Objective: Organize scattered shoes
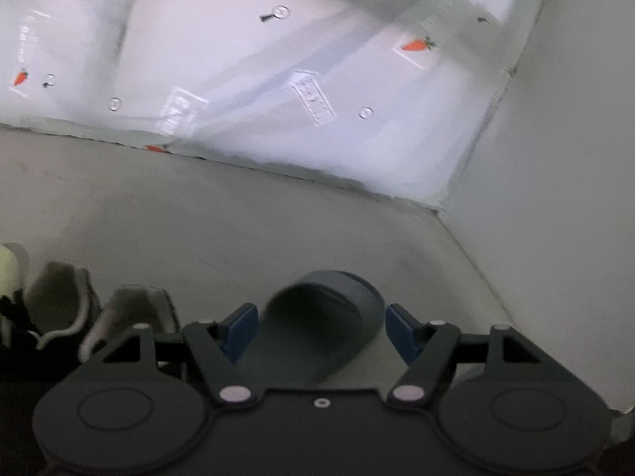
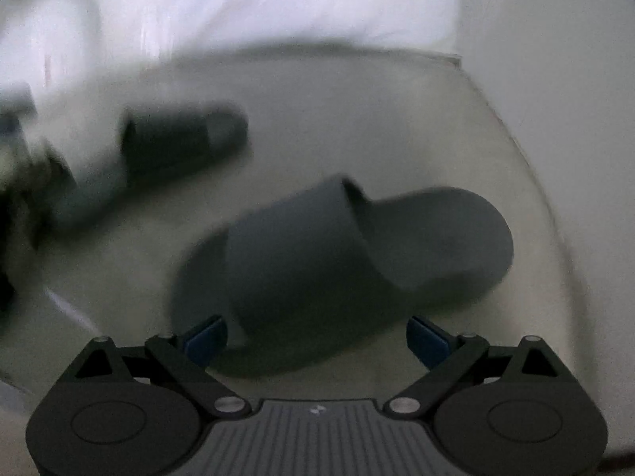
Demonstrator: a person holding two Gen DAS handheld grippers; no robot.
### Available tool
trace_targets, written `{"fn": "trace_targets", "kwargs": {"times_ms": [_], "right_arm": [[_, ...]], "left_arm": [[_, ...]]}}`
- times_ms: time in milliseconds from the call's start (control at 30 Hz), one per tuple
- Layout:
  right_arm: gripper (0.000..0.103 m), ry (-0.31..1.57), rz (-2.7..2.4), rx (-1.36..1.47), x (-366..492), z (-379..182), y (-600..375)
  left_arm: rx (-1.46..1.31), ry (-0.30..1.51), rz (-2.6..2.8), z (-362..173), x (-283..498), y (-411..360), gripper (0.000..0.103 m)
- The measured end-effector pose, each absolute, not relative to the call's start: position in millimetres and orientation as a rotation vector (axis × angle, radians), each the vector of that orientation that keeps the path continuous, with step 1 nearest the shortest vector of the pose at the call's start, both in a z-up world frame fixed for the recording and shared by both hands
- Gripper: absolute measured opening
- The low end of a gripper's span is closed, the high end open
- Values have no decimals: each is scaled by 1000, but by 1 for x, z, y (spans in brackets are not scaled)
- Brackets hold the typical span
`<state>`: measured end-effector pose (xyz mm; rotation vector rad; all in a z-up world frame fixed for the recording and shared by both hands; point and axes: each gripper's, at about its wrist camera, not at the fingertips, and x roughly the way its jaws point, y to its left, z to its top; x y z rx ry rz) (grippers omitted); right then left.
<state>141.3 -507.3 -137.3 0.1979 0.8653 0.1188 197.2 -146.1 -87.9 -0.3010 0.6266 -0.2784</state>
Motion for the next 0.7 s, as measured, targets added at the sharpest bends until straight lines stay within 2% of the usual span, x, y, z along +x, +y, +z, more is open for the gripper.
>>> {"fn": "trace_targets", "kwargs": {"times_ms": [133, 233, 400, 500, 600, 700], "right_arm": [[98, 786, -87, 492, 141, -146, -552], [101, 807, -147, 520, 159, -162, -562], [101, 824, -78, 533, 182, -168, -565], [94, 845, -75, 597, 195, -165, -572], [94, 870, -110, 722, 213, -167, -586], [94, 950, -120, 663, 228, -171, -573]], "left_arm": [[-302, 639, -304, -90, 197, -154, 72], [-306, 648, -311, -91, 198, -158, 72], [-291, 623, -297, -85, 191, -155, 72], [-313, 606, -252, -81, 187, -144, 72], [-346, 588, -201, -78, 183, -131, 72], [-362, 588, -169, -79, 180, -125, 73]]}}
